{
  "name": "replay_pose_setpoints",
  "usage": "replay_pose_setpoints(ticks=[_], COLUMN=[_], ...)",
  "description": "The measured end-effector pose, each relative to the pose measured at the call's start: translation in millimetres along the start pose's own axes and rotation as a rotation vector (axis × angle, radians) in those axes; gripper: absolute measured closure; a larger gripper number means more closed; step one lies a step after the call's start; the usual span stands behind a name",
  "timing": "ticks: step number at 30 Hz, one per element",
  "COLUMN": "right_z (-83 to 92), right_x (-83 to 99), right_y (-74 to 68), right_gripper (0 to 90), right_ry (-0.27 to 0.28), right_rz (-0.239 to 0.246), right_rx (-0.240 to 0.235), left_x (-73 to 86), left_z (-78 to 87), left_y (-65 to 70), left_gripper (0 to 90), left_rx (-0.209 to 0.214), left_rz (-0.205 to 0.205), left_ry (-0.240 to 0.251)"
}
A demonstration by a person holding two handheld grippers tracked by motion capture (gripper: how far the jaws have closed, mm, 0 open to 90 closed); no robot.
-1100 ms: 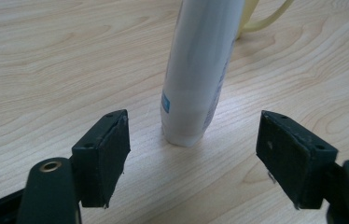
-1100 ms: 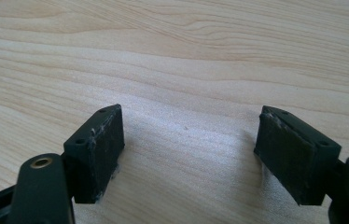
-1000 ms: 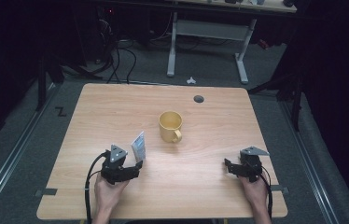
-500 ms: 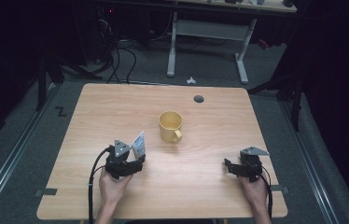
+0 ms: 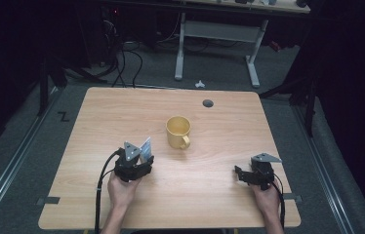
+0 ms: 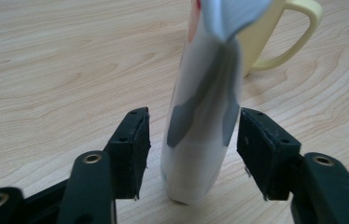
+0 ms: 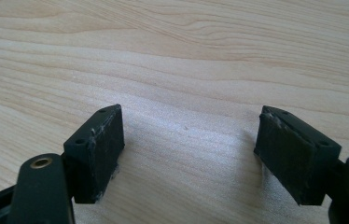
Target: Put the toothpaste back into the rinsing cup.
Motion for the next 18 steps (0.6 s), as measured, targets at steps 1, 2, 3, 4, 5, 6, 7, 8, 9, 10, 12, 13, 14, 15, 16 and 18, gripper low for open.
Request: replay_pose_setpoints(ticks=[1,2,3,4,5,6,7,8,9,10,12,13,14,15,16,18], right_z=[0.0,0.0,0.0,0.0,0.0,0.0,0.0,0.0,0.0,0.0,0.0,0.0,0.0,0.0,0.0,0.0], right_x=[0.0,0.0,0.0,0.0,0.0,0.0,0.0,0.0,0.0,0.0,0.0,0.0,0.0,0.0,0.0,0.0], right_y=[0.0,0.0,0.0,0.0,0.0,0.0,0.0,0.0,0.0,0.0,0.0,0.0,0.0,0.0,0.0,0.0], right_gripper=[23.5,23.5,23.5,23.5,23.5,23.5,23.5,23.5,23.5,23.5,23.5,23.5,23.5,23.5,23.5,23.4], right_ry=[0.0,0.0,0.0,0.0,0.0,0.0,0.0,0.0,0.0,0.0,0.0,0.0,0.0,0.0,0.0,0.0], right_rz=[0.0,0.0,0.0,0.0,-0.001,0.0,0.0,0.0,0.0,0.0,0.0,0.0,0.0,0.0,0.0,0.0], right_rx=[0.0,0.0,0.0,0.0,0.0,0.0,0.0,0.0,0.0,0.0,0.0,0.0,0.0,0.0,0.0,0.0], left_x=[0.0,-0.6,-0.8,-1.0,-1.1,-1.0,-1.0,-1.0,-1.0,-1.0,-1.2,-1.2,-1.3,-1.5,-1.5,-2.6], left_z=[0.0,-0.6,-0.5,-0.5,-0.4,-0.2,-0.2,0.5,0.5,0.6,0.8,0.8,1.2,1.5,1.5,2.2], left_y=[0.0,-0.6,-1.0,-1.2,-1.5,-1.5,-1.5,-0.7,-0.7,0.5,0.4,0.4,0.2,0.0,0.0,-1.0], left_gripper=[46.6,48.3,49.8,51.5,52.7,54.0,55.4,57.8,58.3,59.4,61.0,61.5,61.5,63.0,63.5,64.4], left_rx=[0.0,0.0,-0.001,-0.001,0.003,0.006,0.006,0.011,0.011,0.006,0.006,0.006,0.006,0.006,0.006,0.003], left_rz=[0.0,0.007,0.008,0.007,0.008,0.008,0.008,0.003,0.003,-0.002,-0.005,-0.005,-0.01,-0.016,-0.016,-0.031], left_ry=[0.0,0.007,0.01,0.012,0.013,0.013,0.013,0.014,0.014,0.019,0.019,0.019,0.019,0.019,0.019,0.016])
Point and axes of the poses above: each handheld gripper's, and its own axes: z roughly backward along the jaws, x roughly out of its underside, y roughly to its right, the point moved 4 cm from there along -z, roughly forward along the jaws, and after that the axes turned 11 degrees about -x, right-handed, at the moved point
